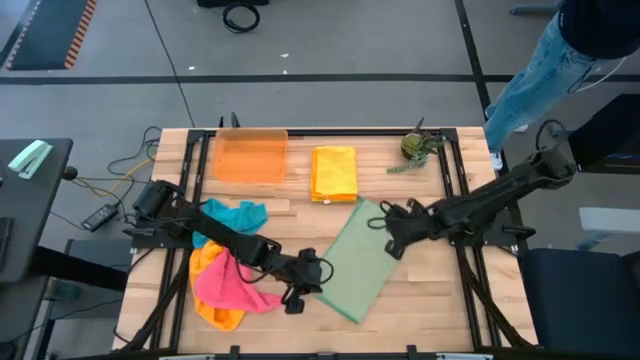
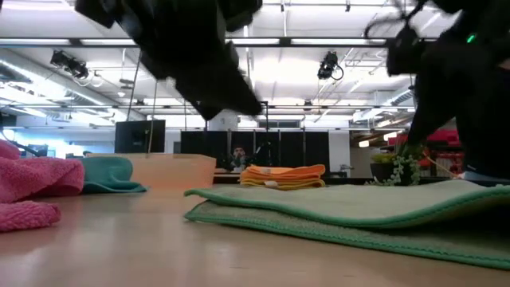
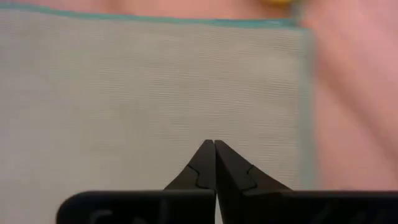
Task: Fold microfiber towels
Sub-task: Fold the light green towel
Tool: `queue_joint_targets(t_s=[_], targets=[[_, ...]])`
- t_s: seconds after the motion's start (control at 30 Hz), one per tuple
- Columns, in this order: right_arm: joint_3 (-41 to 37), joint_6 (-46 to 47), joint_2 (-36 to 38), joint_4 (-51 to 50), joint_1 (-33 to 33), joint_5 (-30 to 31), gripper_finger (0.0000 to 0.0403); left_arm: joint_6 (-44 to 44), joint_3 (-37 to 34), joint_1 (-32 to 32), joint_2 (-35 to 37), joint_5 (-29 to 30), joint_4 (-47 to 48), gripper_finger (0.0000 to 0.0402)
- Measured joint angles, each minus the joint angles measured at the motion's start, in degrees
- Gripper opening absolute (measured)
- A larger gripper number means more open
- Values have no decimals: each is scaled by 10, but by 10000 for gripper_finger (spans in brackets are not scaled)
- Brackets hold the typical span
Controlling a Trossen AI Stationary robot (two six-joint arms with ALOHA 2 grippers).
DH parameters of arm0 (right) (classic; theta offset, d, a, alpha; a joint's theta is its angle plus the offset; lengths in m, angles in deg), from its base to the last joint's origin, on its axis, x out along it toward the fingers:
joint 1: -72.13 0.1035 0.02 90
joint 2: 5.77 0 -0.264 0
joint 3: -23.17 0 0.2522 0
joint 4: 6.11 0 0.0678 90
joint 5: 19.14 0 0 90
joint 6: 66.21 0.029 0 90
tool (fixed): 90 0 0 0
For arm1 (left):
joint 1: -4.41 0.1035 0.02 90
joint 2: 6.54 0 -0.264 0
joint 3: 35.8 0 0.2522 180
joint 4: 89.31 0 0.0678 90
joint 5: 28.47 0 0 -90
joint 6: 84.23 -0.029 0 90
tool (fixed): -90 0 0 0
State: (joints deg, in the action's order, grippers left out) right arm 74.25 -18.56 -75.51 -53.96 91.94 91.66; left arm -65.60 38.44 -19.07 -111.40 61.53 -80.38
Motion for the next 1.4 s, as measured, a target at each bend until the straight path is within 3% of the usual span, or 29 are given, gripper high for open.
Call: queue_joint_targets(t_s=[0.2,0.33,0.43,0.7,0.93,1.17,1.4], targets=[[-1,107,-12,57,164,29,3,-21,1,11,-7,0,79,8],[-1,183,-39,53,236,63,3,117,1,26,-7,4,95,42],[-1,214,-53,49,258,65,3,221,1,42,-6,-12,102,73],[-1,211,-56,49,264,68,3,386,1,49,-9,-41,159,168],[-1,193,-56,49,264,78,3,391,1,44,-9,-38,146,235],[-1,190,-56,43,264,78,3,391,1,29,-30,-42,127,228],[-1,190,-56,36,264,77,3,386,1,32,-27,-47,128,165]])
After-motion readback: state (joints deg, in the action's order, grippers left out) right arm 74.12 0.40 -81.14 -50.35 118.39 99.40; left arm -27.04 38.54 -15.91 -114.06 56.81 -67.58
